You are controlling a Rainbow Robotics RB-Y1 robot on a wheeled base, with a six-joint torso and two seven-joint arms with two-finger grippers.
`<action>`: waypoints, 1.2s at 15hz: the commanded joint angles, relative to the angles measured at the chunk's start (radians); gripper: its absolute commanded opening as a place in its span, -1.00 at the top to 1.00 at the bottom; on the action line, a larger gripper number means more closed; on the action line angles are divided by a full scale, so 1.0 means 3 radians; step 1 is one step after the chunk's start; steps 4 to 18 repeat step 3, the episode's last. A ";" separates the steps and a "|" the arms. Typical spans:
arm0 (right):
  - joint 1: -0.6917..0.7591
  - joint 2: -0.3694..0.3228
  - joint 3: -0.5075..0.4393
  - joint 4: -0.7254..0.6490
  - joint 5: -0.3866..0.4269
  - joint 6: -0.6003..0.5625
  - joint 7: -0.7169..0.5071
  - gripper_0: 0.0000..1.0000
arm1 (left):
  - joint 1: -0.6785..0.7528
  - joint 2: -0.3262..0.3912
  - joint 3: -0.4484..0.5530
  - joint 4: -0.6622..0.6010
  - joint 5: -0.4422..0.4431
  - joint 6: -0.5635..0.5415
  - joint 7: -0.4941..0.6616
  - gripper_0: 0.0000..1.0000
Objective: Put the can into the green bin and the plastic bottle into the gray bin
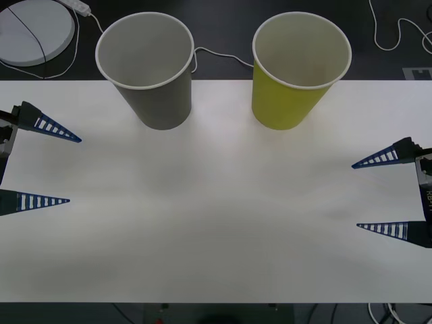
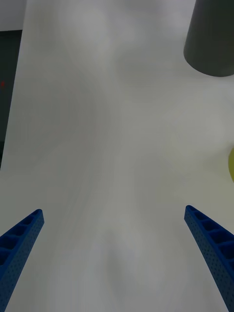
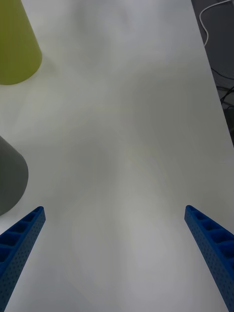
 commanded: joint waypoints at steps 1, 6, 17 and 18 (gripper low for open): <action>0.0000 0.0000 -0.0015 0.0004 0.0001 0.0016 0.0009 -1.00 | 0.0000 0.0000 0.0000 0.0000 0.0000 0.0000 0.0000 -1.00; 0.0000 0.0000 -0.0015 0.0004 0.0001 0.0016 0.0009 -1.00 | 0.0000 0.0000 0.0000 0.0000 0.0000 0.0000 0.0000 -1.00; 0.0000 0.0000 -0.0015 0.0004 0.0001 0.0016 0.0009 -1.00 | 0.0000 0.0000 0.0000 0.0000 0.0000 0.0000 0.0000 -1.00; 0.0000 0.0000 -0.0015 0.0004 0.0001 0.0016 0.0009 -1.00 | 0.0000 0.0000 0.0000 0.0000 0.0000 0.0000 0.0000 -1.00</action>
